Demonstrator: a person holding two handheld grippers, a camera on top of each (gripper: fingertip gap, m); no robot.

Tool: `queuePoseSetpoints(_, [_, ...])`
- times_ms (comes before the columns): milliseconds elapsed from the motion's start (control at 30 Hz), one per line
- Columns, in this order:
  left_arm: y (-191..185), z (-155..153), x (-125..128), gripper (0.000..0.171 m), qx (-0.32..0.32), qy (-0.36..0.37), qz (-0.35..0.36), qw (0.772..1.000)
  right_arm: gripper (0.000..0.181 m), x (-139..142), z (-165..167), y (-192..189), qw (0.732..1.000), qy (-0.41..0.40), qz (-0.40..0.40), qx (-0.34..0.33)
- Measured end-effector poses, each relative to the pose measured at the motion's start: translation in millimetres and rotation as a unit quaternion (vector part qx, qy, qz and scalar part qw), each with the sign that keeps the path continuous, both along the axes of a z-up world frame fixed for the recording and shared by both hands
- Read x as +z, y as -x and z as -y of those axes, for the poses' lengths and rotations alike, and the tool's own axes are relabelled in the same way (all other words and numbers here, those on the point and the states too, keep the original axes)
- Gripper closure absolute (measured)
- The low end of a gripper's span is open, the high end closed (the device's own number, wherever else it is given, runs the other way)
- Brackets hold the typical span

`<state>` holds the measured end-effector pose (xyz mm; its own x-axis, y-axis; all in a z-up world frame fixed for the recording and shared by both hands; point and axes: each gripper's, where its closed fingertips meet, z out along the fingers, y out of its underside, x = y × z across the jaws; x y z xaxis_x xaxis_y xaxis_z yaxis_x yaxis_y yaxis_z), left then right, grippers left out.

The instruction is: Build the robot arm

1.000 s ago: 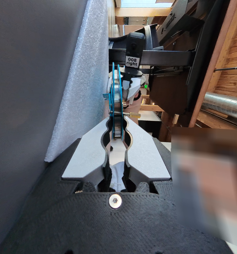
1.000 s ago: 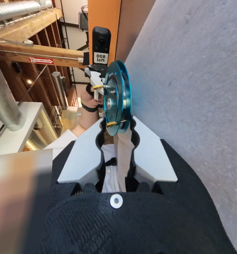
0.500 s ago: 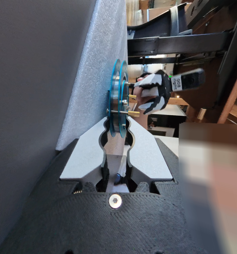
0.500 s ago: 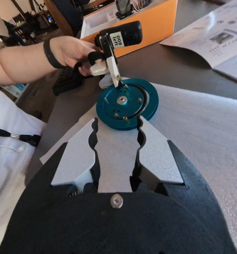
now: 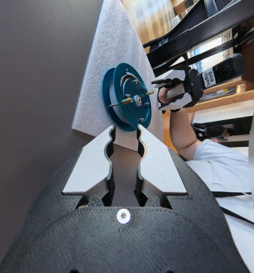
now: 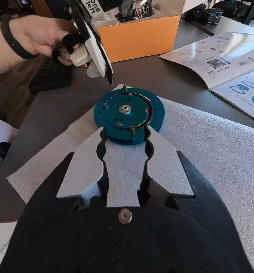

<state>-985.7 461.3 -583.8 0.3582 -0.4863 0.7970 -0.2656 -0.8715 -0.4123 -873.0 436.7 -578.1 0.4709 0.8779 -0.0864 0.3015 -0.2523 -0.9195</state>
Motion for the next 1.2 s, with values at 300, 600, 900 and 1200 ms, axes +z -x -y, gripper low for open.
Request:
queuePoseSetpoints(300, [-25,-9,19,0.137,-0.09,-0.312,-0.028,0.946,0.155,-5,-8,-4,0.999,0.035,0.001,-0.002])
queuePoseSetpoints(600, [-35,-13,-1,0.16,-0.167,-0.356,-0.071,0.917,0.176,-10,-9,0,0.999,0.041,0.01,-0.003])
queuePoseSetpoints(900, [-35,-20,-4,0.171,-0.18,-0.347,-0.067,0.918,0.177,-7,3,6,0.996,0.085,-0.005,-0.015])
queuePoseSetpoints(1200, [-43,-28,-5,0.171,-0.19,-0.34,-0.067,0.919,0.177,-5,11,14,0.996,0.079,0.004,-0.043])
